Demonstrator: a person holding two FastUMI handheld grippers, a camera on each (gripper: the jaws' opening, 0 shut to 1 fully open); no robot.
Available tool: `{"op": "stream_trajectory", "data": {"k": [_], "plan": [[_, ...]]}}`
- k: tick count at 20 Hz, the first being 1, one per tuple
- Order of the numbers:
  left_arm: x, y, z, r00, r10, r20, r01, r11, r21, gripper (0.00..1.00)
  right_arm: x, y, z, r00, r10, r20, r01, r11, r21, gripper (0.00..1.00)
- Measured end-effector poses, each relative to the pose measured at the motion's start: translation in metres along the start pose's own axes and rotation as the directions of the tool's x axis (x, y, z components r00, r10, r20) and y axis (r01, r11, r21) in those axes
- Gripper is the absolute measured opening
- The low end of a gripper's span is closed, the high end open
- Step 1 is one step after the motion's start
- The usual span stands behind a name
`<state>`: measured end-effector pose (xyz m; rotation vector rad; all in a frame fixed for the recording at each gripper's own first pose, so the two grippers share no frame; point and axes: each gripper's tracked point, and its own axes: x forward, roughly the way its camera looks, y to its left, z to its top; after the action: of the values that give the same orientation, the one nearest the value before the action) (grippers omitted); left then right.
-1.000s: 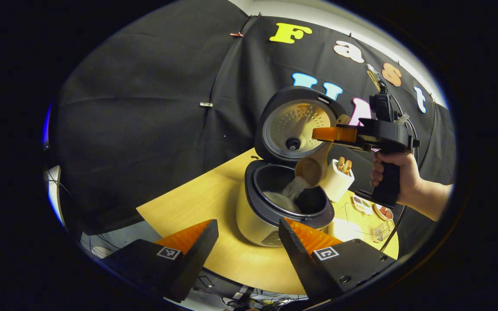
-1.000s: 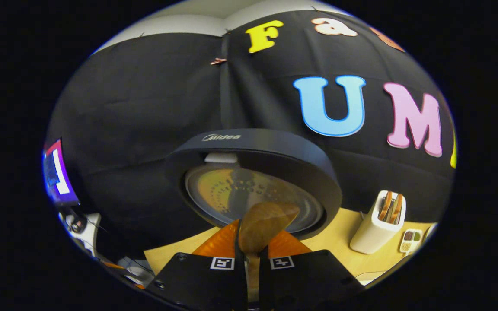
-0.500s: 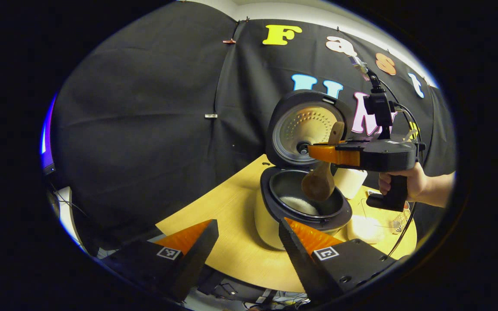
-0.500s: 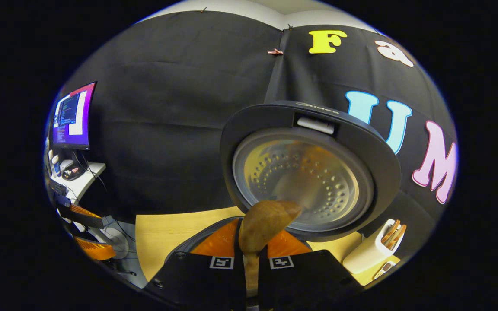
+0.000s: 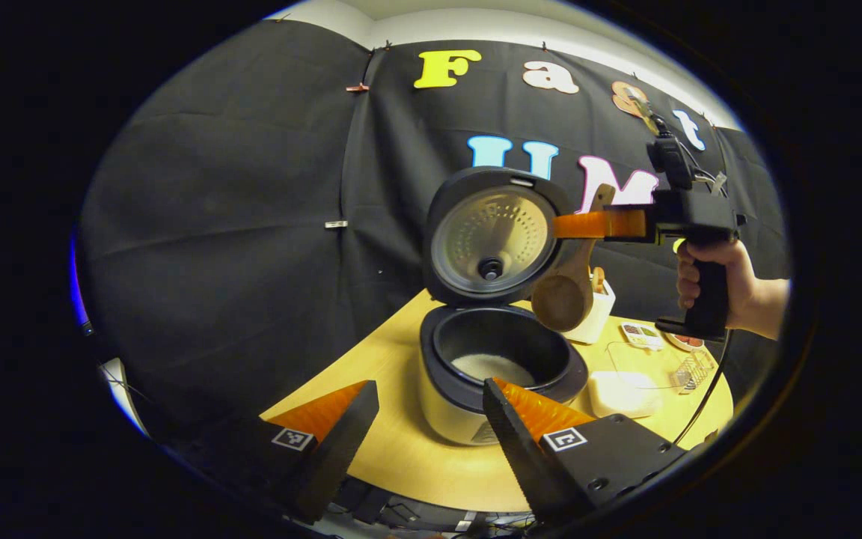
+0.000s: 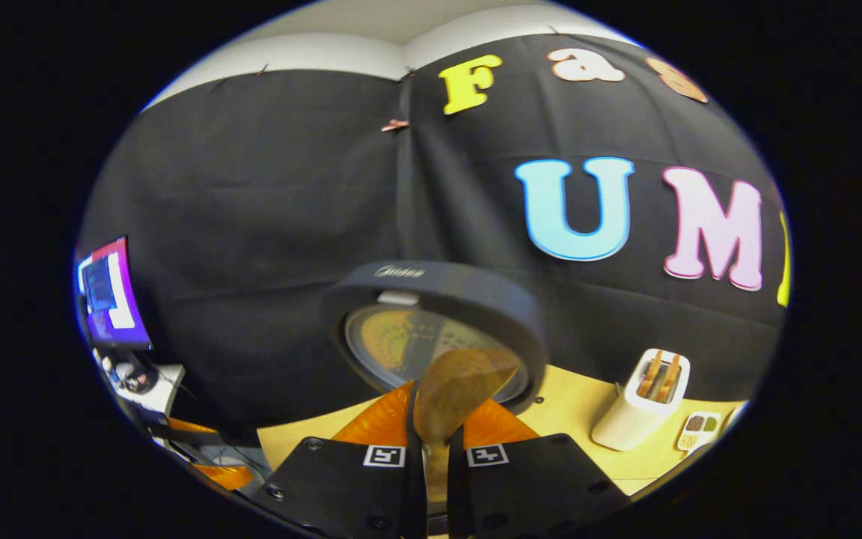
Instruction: Close the left gripper, press the button to open the rice cooker; take a wooden spoon from the chopstick holder with the right hand, scoop a spoonful of rice and pour it into the rice cooker, then put the wooden spoon back into the chopstick holder.
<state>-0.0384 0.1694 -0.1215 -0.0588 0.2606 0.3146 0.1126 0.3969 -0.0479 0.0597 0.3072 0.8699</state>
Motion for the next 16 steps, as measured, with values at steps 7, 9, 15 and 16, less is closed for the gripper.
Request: {"op": "stream_trajectory", "data": {"k": [7,9,15,16], "plan": [[0.016,-0.054,0.018,0.993,-0.118,0.023,0.117,0.993,0.021,0.95,-0.108,-0.142,0.02,0.946,-0.324,0.022,0.321,0.942,0.099,0.15],[0.024,-0.066,0.023,0.991,-0.134,0.029,0.133,0.99,0.042,0.96,-0.142,-0.179,0.02,0.914,-0.405,0.031,0.4,0.91,0.111,0.14],[0.037,-0.108,0.034,0.986,-0.167,0.011,0.167,0.985,0.036,0.96,-0.236,-0.295,0.003,0.784,-0.619,0.03,0.601,0.772,0.207,0.15],[0.038,-0.116,0.036,0.986,-0.167,0.009,0.166,0.986,0.032,0.96,-0.25,-0.314,-0.004,0.759,-0.651,0.017,0.629,0.739,0.241,0.15]]}}
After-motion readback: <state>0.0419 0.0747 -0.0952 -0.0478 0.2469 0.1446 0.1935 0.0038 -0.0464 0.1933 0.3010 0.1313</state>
